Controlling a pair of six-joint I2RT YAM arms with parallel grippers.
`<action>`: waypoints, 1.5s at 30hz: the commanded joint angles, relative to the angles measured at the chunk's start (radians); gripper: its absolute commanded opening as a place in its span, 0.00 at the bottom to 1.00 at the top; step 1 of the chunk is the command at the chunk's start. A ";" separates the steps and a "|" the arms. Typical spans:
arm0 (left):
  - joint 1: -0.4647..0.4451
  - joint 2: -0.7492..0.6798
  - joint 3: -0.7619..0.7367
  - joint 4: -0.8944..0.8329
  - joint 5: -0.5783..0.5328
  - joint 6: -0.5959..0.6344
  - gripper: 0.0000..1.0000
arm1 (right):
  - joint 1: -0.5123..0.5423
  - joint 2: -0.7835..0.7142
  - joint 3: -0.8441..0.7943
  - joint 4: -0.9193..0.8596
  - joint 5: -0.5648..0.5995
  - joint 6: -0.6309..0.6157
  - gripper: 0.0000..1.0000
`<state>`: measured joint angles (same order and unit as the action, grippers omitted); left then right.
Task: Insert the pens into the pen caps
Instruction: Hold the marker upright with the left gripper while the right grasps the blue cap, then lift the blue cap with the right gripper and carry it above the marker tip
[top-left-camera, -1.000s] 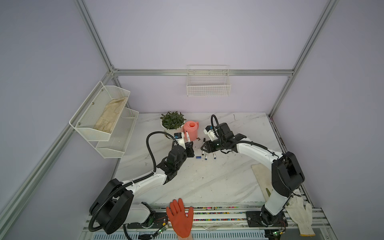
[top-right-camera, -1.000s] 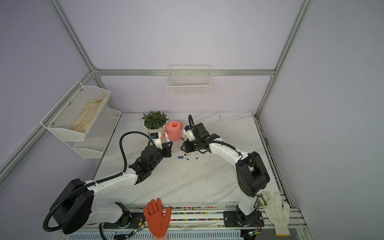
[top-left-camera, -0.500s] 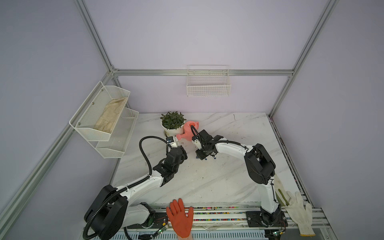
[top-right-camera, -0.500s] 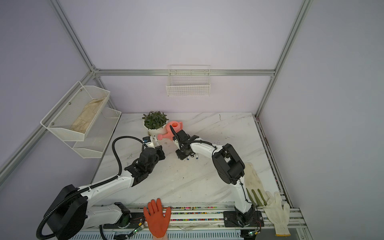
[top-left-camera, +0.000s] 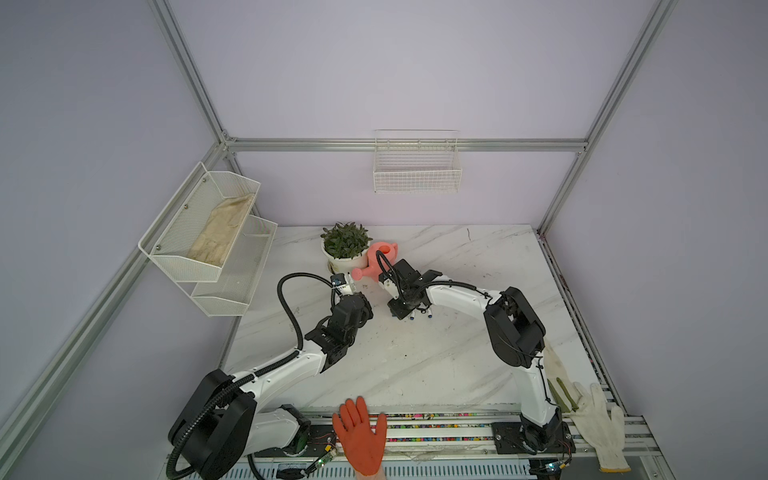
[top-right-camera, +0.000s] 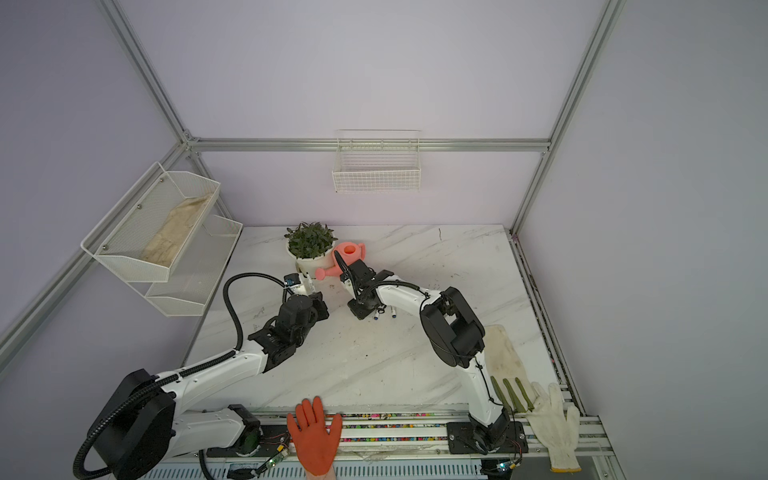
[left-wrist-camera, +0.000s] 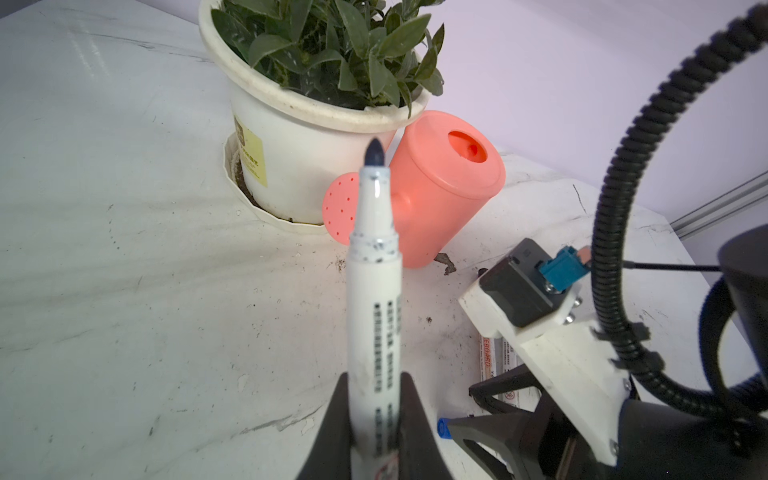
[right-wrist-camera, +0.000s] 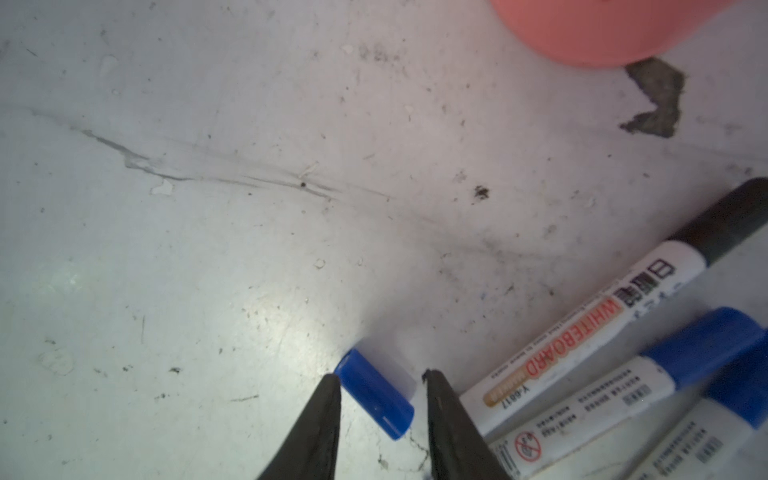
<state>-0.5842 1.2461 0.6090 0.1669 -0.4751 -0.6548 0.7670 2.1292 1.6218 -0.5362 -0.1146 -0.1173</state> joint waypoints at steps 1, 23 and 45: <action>0.006 0.003 -0.029 0.019 0.002 -0.016 0.00 | 0.005 0.029 0.005 -0.021 -0.028 -0.027 0.37; 0.007 0.015 -0.015 0.002 0.025 -0.033 0.00 | 0.049 0.082 0.022 -0.144 0.122 -0.013 0.32; 0.007 0.026 0.003 0.003 0.041 -0.022 0.00 | 0.051 0.051 0.032 -0.187 0.070 0.024 0.24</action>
<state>-0.5827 1.2755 0.6094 0.1474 -0.4324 -0.6716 0.8116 2.1777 1.6608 -0.6323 -0.0174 -0.0952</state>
